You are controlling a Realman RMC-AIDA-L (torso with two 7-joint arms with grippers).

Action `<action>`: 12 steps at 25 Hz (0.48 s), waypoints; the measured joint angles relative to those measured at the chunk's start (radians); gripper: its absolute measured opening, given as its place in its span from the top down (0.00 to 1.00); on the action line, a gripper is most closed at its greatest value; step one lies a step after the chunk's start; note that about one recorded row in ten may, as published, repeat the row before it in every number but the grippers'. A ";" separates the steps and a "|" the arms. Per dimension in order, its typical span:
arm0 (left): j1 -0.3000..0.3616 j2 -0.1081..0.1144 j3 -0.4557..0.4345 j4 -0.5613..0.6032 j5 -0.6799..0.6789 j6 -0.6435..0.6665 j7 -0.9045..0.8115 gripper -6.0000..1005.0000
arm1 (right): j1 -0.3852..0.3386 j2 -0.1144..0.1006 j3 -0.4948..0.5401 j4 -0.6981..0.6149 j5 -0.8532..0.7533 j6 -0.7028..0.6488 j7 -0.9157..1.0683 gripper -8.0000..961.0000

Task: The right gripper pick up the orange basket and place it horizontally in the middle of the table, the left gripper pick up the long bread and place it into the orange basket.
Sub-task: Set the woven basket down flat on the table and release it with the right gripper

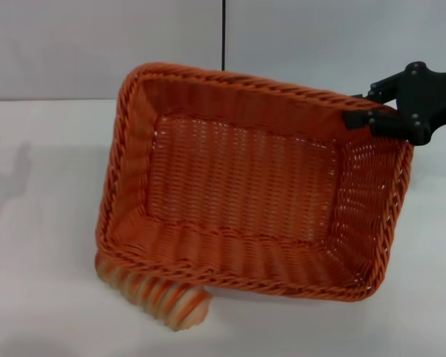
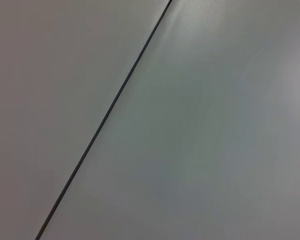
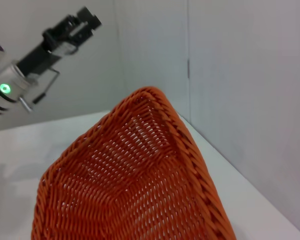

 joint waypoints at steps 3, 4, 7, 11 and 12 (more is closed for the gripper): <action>0.005 0.000 0.000 0.000 0.000 0.000 0.000 0.41 | -0.014 0.000 0.000 -0.002 -0.011 -0.014 -0.001 0.82; 0.007 0.000 0.000 0.000 0.000 0.000 0.000 0.41 | -0.019 0.000 0.000 -0.002 -0.013 -0.014 -0.001 0.82; 0.009 0.000 0.000 0.000 0.000 0.000 0.000 0.41 | -0.026 -0.001 0.000 -0.002 -0.031 -0.008 -0.001 0.82; 0.005 0.000 0.001 0.000 0.000 0.001 0.000 0.41 | -0.023 0.001 -0.016 -0.017 -0.049 -0.006 -0.001 0.82; 0.003 0.000 0.002 0.000 0.000 0.001 0.000 0.41 | -0.020 0.003 -0.023 -0.027 -0.049 -0.006 -0.001 0.82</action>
